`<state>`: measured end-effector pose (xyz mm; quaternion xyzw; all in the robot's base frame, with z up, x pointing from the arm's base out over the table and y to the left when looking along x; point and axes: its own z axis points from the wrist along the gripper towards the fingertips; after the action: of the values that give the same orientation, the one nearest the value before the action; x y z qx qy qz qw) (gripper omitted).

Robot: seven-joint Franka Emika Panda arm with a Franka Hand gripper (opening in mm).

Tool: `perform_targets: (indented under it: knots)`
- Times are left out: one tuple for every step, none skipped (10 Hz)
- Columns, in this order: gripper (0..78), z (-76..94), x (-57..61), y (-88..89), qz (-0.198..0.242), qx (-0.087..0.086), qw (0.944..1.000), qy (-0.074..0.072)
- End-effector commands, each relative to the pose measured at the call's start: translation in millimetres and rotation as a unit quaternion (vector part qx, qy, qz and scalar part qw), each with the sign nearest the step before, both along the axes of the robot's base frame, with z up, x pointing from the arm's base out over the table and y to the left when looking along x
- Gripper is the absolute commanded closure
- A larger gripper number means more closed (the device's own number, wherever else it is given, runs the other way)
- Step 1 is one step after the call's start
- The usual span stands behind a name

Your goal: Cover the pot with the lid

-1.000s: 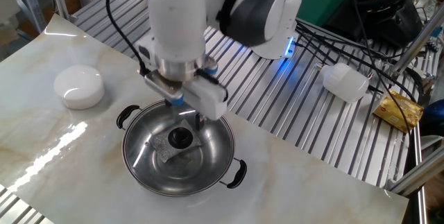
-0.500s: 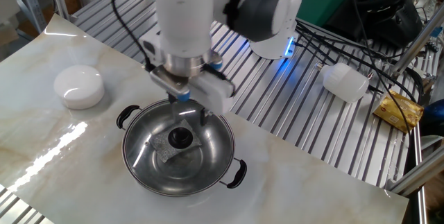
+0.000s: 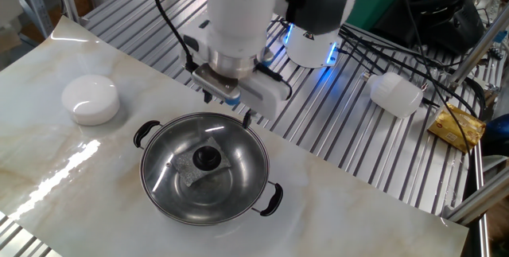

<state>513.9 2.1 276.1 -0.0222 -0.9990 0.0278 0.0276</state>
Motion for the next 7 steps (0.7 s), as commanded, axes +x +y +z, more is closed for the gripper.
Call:
perform_targets:
  knots:
    - [0.1,13.9,-8.4,-7.0,0.010,0.012,0.9999,0.003]
    - [0.1,16.1,-10.5,-8.2,0.012,0.012,0.9998,0.003]
    - [0.1,18.0,-16.0,-8.5,0.012,0.012,0.9998,0.003]
    - [0.1,17.8,-20.6,-7.4,0.010,0.012,0.9999,0.003]
    - [0.1,17.1,-23.9,-6.2,0.009,0.013,0.9999,0.002]
    - [0.1,16.8,-25.0,-5.8,0.009,0.014,0.9999,0.002]
    - [0.1,16.8,-25.0,-5.9,0.010,0.015,0.9998,0.003]
